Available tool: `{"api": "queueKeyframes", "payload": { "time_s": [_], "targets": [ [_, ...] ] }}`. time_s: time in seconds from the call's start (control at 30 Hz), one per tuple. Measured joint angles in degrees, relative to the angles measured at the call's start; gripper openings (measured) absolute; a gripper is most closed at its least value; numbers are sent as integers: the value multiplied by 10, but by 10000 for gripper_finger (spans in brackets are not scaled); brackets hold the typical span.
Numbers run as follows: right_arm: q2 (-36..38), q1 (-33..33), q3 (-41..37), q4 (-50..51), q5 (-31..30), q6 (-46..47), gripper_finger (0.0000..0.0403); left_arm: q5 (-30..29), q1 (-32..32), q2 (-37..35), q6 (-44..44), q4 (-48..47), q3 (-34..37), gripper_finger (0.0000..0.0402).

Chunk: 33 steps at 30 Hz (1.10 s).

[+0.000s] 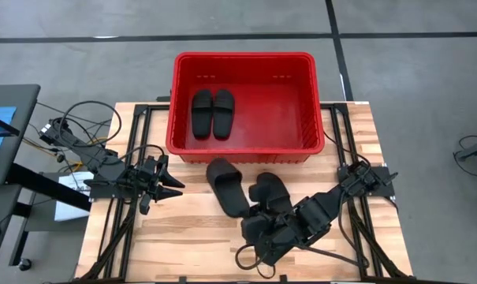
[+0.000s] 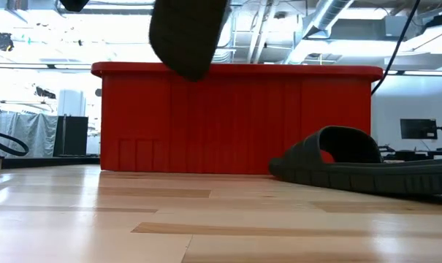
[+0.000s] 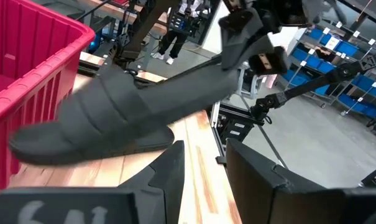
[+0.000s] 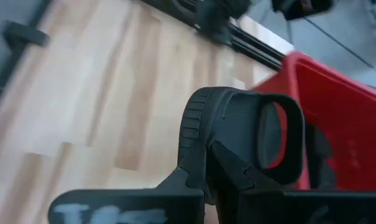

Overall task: Pick and place slides into bin
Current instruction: Put the black slide into the red organizer bin

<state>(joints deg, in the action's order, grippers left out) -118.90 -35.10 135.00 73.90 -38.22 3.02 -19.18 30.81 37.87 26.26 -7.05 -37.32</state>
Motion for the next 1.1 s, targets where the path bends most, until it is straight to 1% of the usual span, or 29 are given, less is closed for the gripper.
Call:
{"api": "queueKeyframes", "payload": {
  "time_s": [0.1, 0.23, 0.3, 0.5, 0.63, 0.77, 0.9, 0.97, 1.1],
  "targets": [
    [4, -8, 0, -22, 25, -1, 0, 0, 0, 0, 0, 0, 0, 108],
    [23, -25, -1, -50, 23, -1, 0, 0, 0, 0, 3, 0, 0, 108],
    [36, -35, 0, -59, 1, -5, 0, 0, 0, 0, 3, 0, 0, 108],
    [84, -50, 0, -111, -94, -52, 0, 0, 0, 0, 4, 0, 0, 108],
    [114, -45, 0, -110, -140, -85, 0, -5, 0, 0, 10, 0, 0, 108],
    [143, -18, 0, -94, -165, -123, 0, -17, 0, 0, 15, 3, 0, 108],
    [173, 32, 0, -69, -172, -121, 0, -29, 0, 0, 25, 8, 0, 108],
    [180, 61, 0, -57, -164, -121, 0, -35, 0, 0, 31, 14, 0, 108],
    [187, 122, 0, -38, -129, -121, 0, -43, 0, 0, 34, 43, 0, 108]
  ]
}}
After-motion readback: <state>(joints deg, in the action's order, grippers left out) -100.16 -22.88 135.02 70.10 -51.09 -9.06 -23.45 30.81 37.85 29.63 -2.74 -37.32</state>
